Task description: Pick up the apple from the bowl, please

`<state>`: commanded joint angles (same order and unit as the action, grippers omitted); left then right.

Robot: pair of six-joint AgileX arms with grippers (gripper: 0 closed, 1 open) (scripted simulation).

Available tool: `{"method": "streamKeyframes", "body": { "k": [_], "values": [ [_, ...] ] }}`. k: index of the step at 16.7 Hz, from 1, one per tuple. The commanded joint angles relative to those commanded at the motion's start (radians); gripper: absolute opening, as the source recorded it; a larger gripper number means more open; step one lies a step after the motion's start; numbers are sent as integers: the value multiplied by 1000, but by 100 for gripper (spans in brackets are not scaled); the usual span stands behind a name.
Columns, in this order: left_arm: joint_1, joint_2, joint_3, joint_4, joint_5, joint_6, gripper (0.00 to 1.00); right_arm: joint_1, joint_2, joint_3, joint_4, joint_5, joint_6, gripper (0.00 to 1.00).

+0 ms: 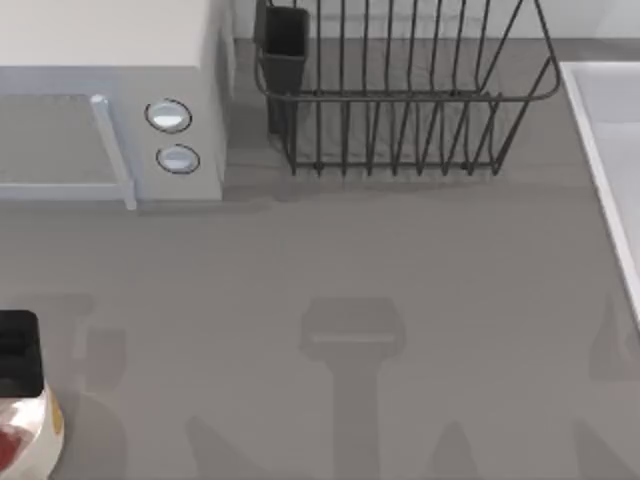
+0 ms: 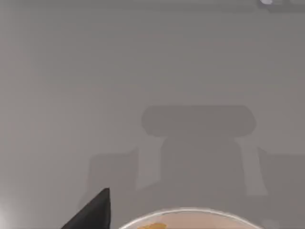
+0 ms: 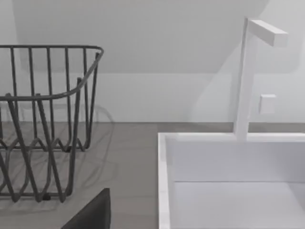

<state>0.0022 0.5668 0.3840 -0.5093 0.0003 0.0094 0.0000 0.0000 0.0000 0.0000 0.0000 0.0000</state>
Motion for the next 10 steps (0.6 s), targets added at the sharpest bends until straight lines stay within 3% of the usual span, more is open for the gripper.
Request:
{"method": "streamKeyframes", "body": {
  "k": [6, 10],
  "values": [
    [2, 508, 295, -409, 0, 7, 100, 0, 0, 0, 0, 0, 0, 100],
    [2, 689, 417, -572, 0, 10, 100, 0, 0, 0, 0, 0, 0, 100]
  ]
}}
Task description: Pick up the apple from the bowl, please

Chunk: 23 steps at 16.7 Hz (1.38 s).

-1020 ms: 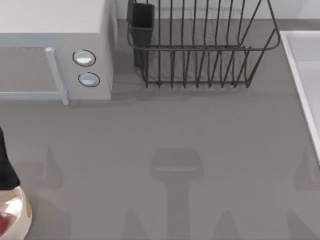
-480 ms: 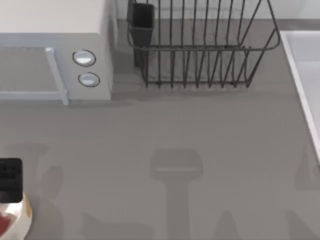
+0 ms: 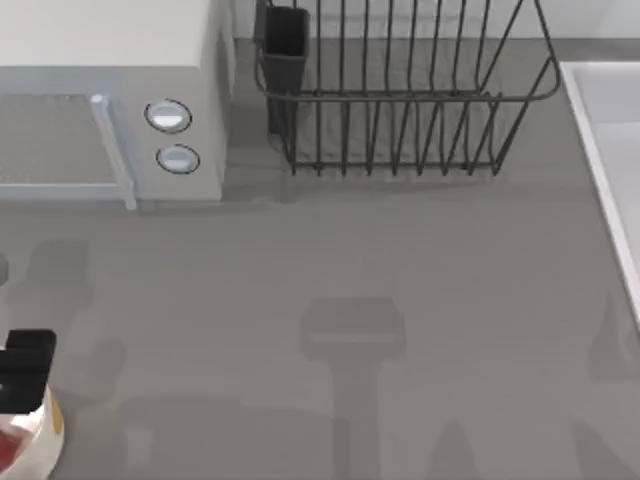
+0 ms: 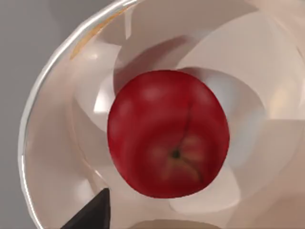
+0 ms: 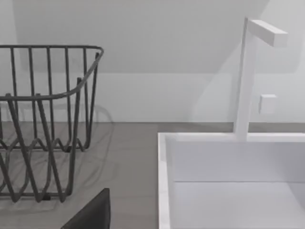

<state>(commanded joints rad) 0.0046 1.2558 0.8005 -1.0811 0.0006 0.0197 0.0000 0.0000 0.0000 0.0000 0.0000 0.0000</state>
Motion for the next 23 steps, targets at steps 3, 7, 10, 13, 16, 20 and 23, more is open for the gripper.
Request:
{"method": "streamKeyframes", "body": {
  "k": [3, 7, 10, 13, 16, 20, 23],
  "values": [
    [0, 29, 24, -29, 0, 1, 100, 0, 0, 0, 0, 0, 0, 100],
    [0, 27, 18, -24, 0, 0, 100, 0, 0, 0, 0, 0, 0, 100],
    [1, 58, -28, 45, 0, 2, 100, 0, 0, 0, 0, 0, 0, 100],
    [2, 113, -103, 189, 0, 4, 100, 0, 0, 0, 0, 0, 0, 100],
    [4, 169, -184, 333, 0, 6, 100, 0, 0, 0, 0, 0, 0, 100],
    [4, 201, -227, 393, -1, 8, 100, 0, 0, 0, 0, 0, 0, 100],
    [4, 201, -227, 393, -1, 8, 100, 0, 0, 0, 0, 0, 0, 100]
  ]
}}
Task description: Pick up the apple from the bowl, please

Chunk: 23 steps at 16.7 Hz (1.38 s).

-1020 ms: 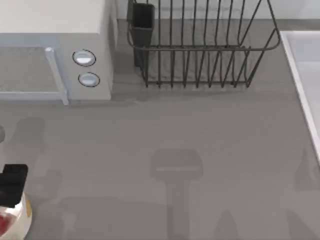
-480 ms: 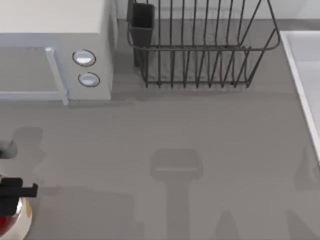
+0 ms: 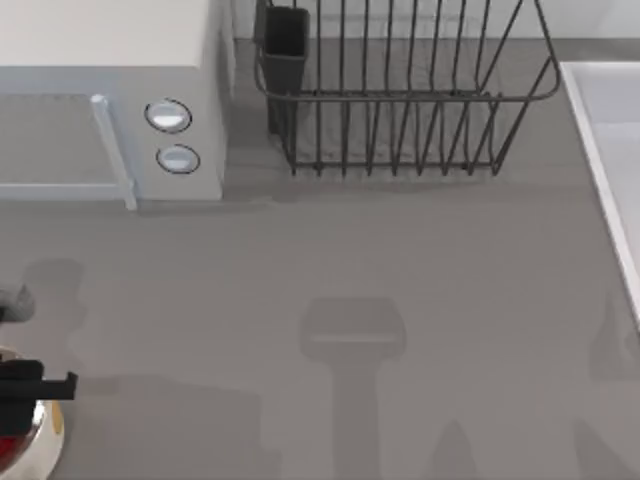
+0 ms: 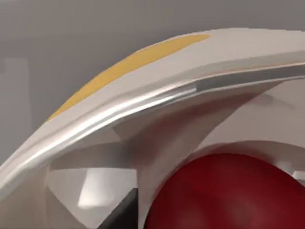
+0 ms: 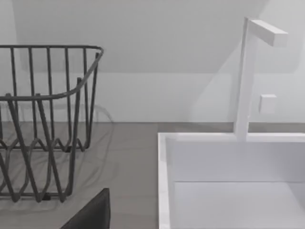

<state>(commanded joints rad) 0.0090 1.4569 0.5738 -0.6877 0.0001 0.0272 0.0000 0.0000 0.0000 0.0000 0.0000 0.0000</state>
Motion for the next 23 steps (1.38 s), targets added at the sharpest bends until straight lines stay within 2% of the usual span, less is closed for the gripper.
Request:
{"method": "streamKeyframes", "body": {
  "k": [13, 21, 23],
  "values": [
    [0, 0, 0, 0, 0, 0, 2, 0, 0, 0, 0, 0, 0, 100],
    [0, 0, 0, 0, 0, 0, 0, 0, 0, 0, 0, 0, 0, 100],
    [8, -73, 39, -49, -12, 2, 0, 0, 0, 0, 0, 0, 0, 100]
  ]
}}
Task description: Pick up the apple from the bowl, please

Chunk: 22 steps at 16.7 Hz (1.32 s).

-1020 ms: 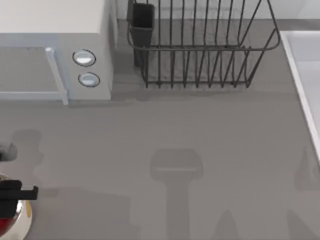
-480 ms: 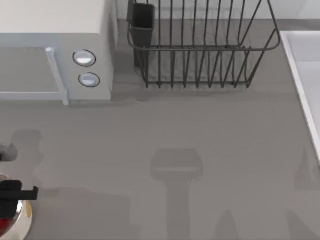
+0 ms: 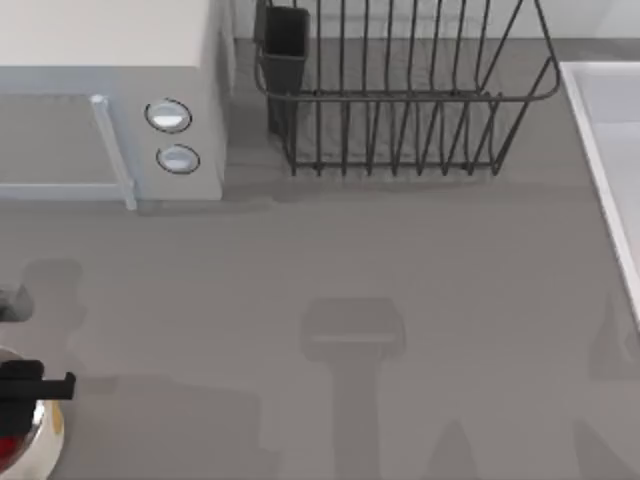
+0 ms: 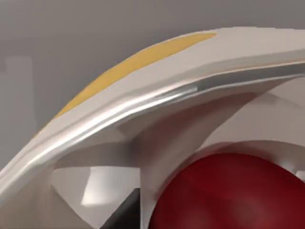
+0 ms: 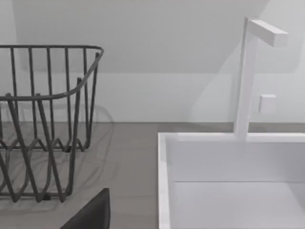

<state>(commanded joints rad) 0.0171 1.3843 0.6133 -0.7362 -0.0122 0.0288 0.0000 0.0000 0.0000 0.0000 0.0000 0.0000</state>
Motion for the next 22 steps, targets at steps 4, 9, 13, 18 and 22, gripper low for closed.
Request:
{"method": "streamKeyframes", "body": {
  "k": [4, 9, 13, 18, 22],
  "values": [
    [-2, 15, 109, -111, 0, -2, 0, 0, 0, 0, 0, 0, 0, 100],
    [-8, 28, 467, -474, -1, -8, 0, 0, 0, 0, 0, 0, 0, 100],
    [-14, 15, 792, -806, -1, -14, 0, 0, 0, 0, 0, 0, 0, 100],
    [-19, -12, 1006, -1021, -1, -19, 0, 0, 0, 0, 0, 0, 0, 100],
    [-19, -15, 1019, -1034, -1, -20, 0, 0, 0, 0, 0, 0, 0, 100]
  ]
}}
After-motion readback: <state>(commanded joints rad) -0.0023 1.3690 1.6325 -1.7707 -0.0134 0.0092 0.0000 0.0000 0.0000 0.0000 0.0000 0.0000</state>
